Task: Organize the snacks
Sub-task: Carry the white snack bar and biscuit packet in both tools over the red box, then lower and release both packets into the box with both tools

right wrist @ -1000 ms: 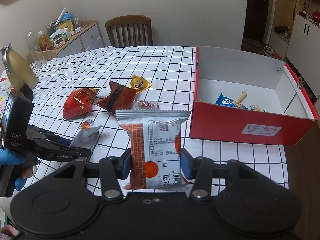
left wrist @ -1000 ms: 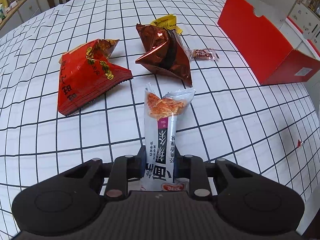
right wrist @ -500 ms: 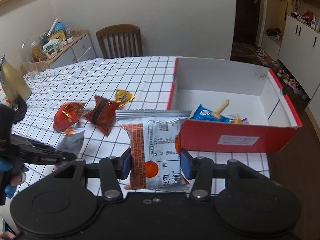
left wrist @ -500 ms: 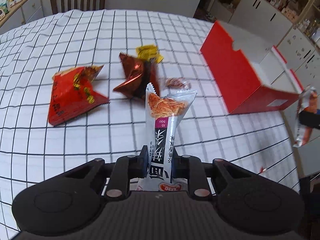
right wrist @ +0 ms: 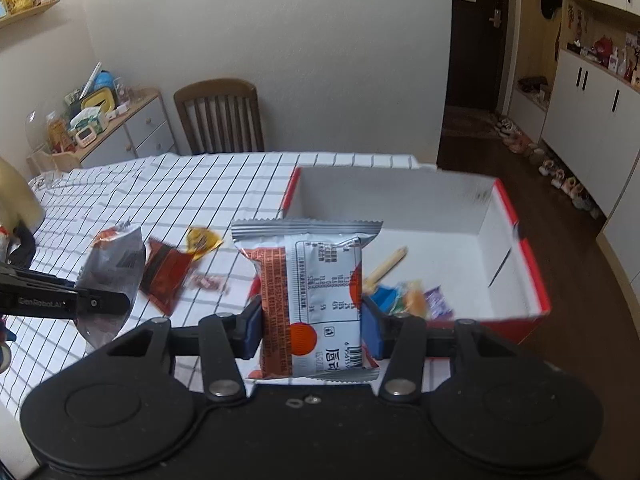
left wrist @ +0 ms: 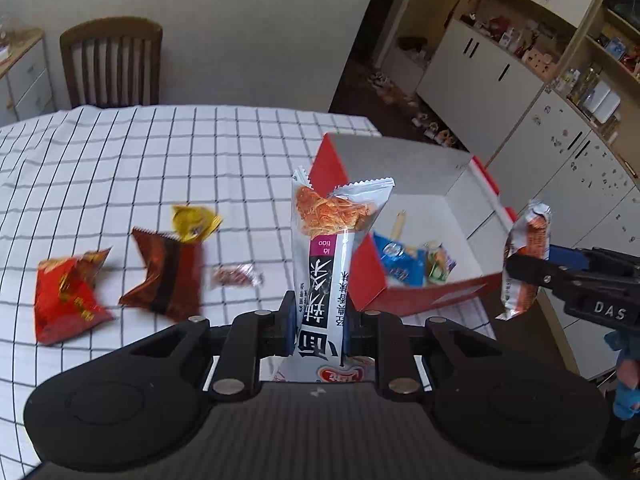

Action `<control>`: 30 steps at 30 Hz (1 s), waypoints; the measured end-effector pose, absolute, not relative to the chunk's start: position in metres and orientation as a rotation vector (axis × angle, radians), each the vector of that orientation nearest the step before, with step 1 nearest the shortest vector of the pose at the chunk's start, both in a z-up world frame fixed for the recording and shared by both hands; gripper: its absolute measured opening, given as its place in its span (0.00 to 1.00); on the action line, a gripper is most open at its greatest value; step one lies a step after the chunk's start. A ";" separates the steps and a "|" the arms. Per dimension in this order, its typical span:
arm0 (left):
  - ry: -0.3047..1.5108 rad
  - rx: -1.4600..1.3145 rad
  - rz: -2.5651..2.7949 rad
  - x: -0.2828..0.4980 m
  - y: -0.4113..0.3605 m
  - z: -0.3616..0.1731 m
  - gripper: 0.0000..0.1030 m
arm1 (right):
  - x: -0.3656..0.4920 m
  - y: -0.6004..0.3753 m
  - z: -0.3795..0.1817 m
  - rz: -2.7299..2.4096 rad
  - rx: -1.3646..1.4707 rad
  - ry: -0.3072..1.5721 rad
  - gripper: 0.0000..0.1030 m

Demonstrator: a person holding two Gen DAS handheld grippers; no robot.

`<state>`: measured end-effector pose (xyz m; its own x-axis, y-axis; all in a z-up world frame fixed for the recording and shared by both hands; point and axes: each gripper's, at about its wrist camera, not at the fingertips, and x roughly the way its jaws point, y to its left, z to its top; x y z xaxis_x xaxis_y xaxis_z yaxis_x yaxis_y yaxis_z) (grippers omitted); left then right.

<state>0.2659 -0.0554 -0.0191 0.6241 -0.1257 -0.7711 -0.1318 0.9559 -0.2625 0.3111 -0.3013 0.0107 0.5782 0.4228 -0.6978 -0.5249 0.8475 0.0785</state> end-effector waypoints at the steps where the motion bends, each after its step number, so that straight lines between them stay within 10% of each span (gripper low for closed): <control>1: 0.894 -0.308 -0.003 0.272 -0.060 -0.016 0.19 | 0.314 -0.304 0.012 0.555 -0.142 0.772 0.46; 30: 0.965 -0.149 -0.023 0.426 -0.164 -0.039 0.19 | 0.419 -0.355 -0.017 0.454 -0.171 0.832 0.46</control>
